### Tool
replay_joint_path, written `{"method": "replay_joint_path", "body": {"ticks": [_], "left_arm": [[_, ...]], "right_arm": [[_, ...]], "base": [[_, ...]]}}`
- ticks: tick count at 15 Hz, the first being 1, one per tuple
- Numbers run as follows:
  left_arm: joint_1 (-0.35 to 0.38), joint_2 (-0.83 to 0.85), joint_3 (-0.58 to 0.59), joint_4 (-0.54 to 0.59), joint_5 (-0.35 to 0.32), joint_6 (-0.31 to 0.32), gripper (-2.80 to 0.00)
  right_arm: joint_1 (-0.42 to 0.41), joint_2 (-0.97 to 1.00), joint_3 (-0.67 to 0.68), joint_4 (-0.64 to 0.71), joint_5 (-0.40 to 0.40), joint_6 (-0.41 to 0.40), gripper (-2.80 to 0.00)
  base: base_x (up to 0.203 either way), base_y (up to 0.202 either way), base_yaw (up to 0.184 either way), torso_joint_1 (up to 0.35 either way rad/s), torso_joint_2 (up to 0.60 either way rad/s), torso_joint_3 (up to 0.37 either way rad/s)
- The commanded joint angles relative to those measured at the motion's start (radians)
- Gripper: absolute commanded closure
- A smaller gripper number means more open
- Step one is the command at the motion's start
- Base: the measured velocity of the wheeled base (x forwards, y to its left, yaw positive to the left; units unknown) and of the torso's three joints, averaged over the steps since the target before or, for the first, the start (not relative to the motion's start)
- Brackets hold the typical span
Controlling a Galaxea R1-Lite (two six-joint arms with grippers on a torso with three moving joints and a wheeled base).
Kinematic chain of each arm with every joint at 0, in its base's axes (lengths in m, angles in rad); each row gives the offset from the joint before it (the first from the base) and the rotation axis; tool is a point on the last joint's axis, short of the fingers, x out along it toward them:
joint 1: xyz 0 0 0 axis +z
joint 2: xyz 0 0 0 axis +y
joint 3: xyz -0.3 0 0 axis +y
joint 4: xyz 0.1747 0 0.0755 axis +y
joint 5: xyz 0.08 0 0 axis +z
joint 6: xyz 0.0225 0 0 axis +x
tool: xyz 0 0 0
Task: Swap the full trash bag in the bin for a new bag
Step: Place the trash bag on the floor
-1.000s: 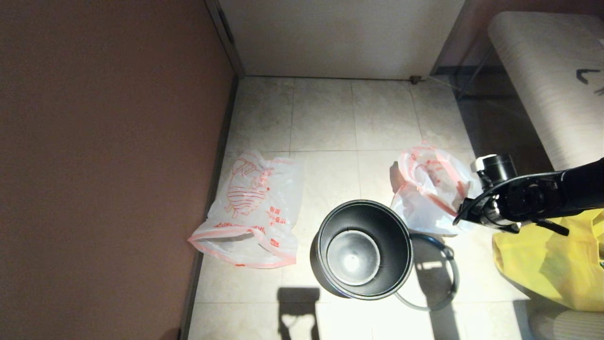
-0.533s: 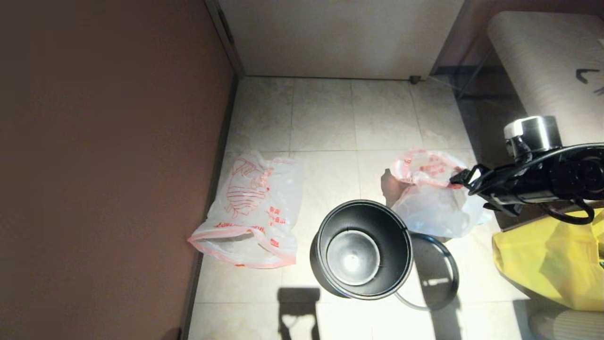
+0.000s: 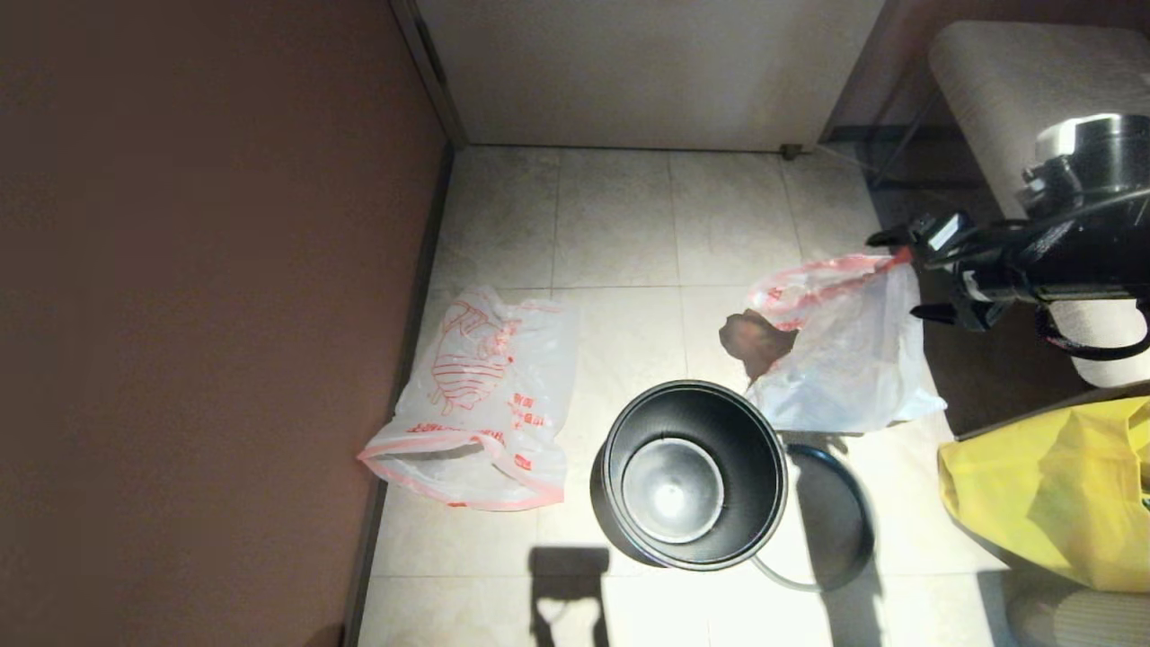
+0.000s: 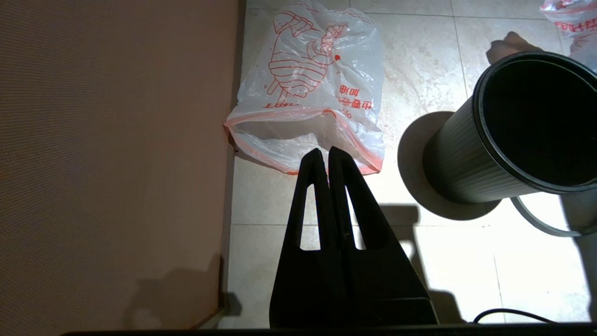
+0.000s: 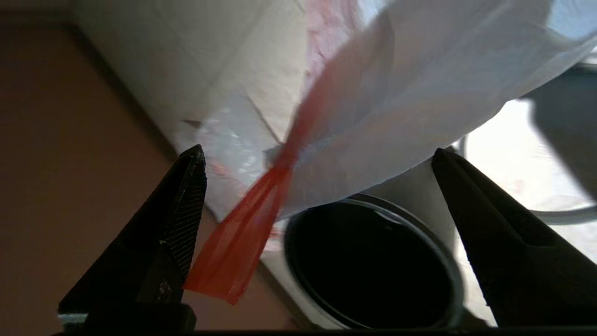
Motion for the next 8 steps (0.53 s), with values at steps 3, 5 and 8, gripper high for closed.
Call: {"method": "replay_joint_path", "body": {"ticks": [3, 5, 8], "left_arm": [[0.000, 0.000, 0.001, 0.000, 0.000, 0.000, 0.00], [0.000, 0.000, 0.000, 0.000, 0.000, 0.000, 0.00], [0.000, 0.000, 0.000, 0.000, 0.000, 0.000, 0.00]], "right_arm": [[-0.024, 0.010, -0.152, 0.063, 0.047, 0.043, -2.80], [-0.030, 0.003, -0.237, 0.102, 0.073, 0.084, -2.80], [-0.038, -0.009, -0.319, 0.177, 0.131, 0.108, -2.80]], "base": [[0.000, 0.000, 0.000, 0.000, 0.00, 0.000], [0.000, 0.000, 0.000, 0.000, 0.00, 0.000], [0.000, 0.000, 0.000, 0.000, 0.00, 0.000]]}}
